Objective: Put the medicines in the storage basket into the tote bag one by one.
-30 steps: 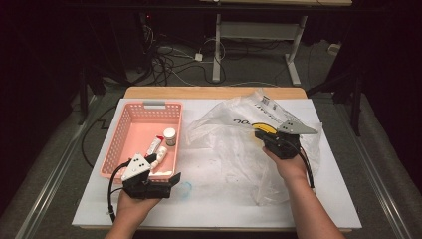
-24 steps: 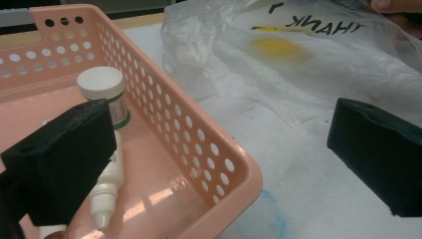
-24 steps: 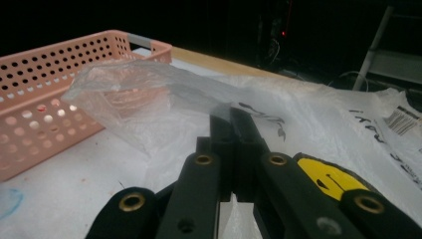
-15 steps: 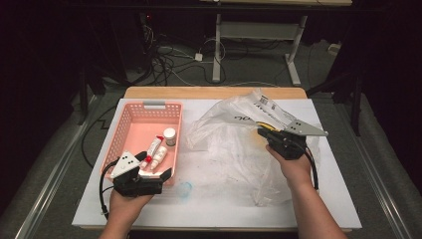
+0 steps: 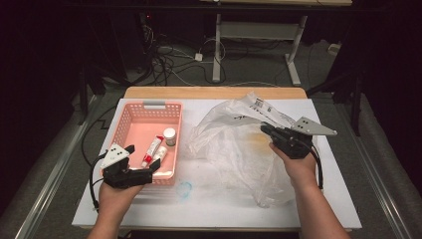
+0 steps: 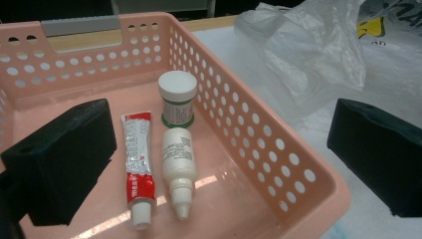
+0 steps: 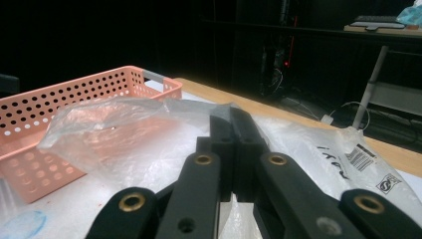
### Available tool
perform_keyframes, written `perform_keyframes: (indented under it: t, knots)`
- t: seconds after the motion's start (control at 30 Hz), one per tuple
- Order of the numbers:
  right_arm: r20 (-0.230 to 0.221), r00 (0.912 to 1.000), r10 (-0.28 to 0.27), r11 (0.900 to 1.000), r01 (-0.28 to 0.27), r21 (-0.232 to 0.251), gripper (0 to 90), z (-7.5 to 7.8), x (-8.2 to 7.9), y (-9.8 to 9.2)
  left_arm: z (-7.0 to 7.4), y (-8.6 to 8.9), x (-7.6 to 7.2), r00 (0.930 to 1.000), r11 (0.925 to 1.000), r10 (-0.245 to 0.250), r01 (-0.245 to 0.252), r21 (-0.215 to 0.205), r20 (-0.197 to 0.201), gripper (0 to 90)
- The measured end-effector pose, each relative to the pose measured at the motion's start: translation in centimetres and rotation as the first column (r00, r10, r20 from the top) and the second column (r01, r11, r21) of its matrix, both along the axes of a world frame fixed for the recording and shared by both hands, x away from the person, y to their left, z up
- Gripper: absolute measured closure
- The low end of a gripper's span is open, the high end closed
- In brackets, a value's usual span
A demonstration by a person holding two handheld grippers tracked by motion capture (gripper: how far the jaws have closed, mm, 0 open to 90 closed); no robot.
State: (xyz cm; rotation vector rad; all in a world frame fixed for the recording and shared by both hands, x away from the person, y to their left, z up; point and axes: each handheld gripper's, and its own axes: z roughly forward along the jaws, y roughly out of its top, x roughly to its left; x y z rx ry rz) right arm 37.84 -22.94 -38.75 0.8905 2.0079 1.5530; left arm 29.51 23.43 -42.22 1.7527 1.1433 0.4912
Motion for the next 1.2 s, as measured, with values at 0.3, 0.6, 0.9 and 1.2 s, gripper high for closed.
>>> perform_keyframes:
  t: [0.3,0.6,0.9,1.2]
  knots:
    - [-0.009,0.9999,-0.007,1.000,0.007,0.002,90.0,-0.2,0.6,-0.2,1.3,1.1,2.4,0.9991,0.9997,0.012,-0.013,-0.020,-0.040,0.0]
    - [0.001,0.9998,-0.017,1.000,0.017,-0.001,90.0,0.0,0.3,-0.6,2.3,2.2,5.2,0.9941,0.9993,0.037,-0.036,0.008,-0.102,0.0]
    - [-0.011,0.9999,-0.007,1.000,0.007,-0.005,90.0,-0.4,0.6,-0.3,1.6,2.5,8.3,0.9770,0.9960,0.070,-0.057,0.070,-0.202,0.0]
    - [-0.013,0.9998,-0.014,1.000,0.014,-0.001,90.0,-0.4,0.6,-0.6,0.8,1.8,10.6,0.9549,0.9920,0.045,-0.008,0.126,-0.294,2.1]
